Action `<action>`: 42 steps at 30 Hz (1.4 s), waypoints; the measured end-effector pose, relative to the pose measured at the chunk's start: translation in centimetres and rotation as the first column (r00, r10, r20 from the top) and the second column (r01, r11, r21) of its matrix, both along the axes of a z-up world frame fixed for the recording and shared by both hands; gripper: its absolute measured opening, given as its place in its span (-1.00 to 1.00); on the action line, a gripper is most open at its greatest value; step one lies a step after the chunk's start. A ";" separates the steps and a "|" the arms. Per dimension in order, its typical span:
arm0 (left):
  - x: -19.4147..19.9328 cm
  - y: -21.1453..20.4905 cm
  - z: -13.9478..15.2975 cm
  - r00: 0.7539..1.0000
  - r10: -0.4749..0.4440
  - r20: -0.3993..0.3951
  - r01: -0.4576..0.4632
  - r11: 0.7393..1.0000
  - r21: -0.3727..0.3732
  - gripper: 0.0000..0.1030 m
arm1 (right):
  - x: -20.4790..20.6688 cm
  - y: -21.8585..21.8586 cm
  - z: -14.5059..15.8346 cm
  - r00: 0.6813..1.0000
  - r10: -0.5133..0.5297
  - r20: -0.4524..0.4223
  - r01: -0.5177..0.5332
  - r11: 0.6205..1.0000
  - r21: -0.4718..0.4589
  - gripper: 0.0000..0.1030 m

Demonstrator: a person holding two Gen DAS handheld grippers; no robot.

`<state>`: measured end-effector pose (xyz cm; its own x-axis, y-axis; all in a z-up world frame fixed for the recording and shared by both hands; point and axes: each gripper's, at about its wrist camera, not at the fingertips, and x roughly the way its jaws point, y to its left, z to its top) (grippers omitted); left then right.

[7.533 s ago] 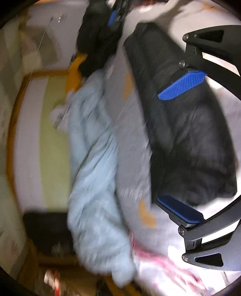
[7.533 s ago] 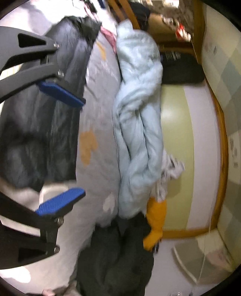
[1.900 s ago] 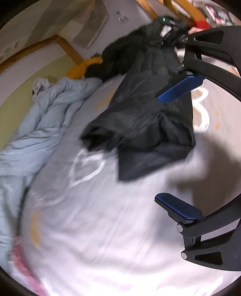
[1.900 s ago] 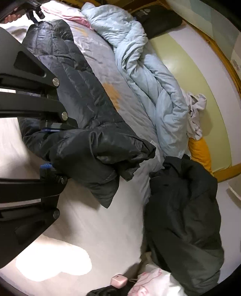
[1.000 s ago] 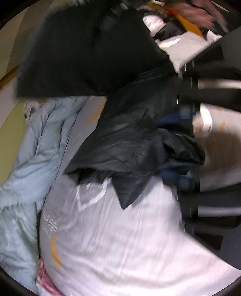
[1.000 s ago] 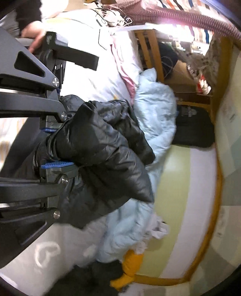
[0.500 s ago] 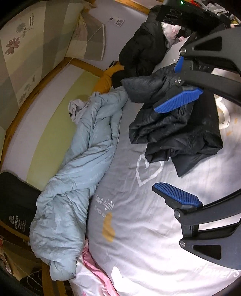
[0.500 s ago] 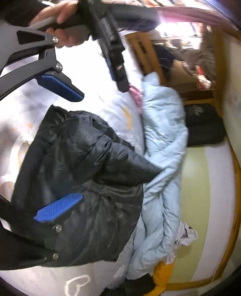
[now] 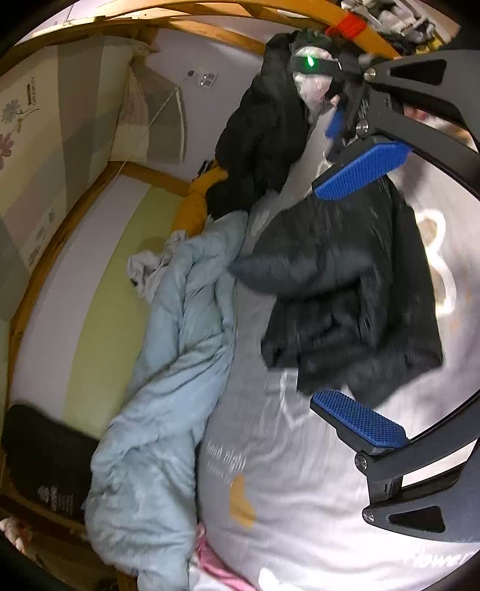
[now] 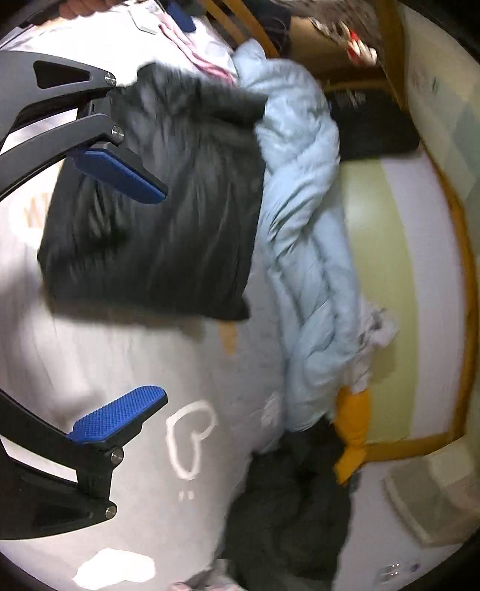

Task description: Fold large clothes

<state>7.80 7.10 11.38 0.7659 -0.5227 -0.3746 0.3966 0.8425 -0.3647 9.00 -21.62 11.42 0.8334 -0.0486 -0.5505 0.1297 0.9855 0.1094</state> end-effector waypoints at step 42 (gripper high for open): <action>6.3 -1.1 -11.0 0.962 0.229 -0.150 -0.139 0.881 0.452 -0.56 | 1.8 4.4 -2.5 0.959 0.281 -0.030 -0.280 0.960 0.023 0.06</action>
<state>14.06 6.00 0.39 0.7214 -0.1303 -0.6802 0.1781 0.9840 0.0003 10.82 -17.27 8.95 0.7935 0.1947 -0.5766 -0.1479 0.9807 0.1275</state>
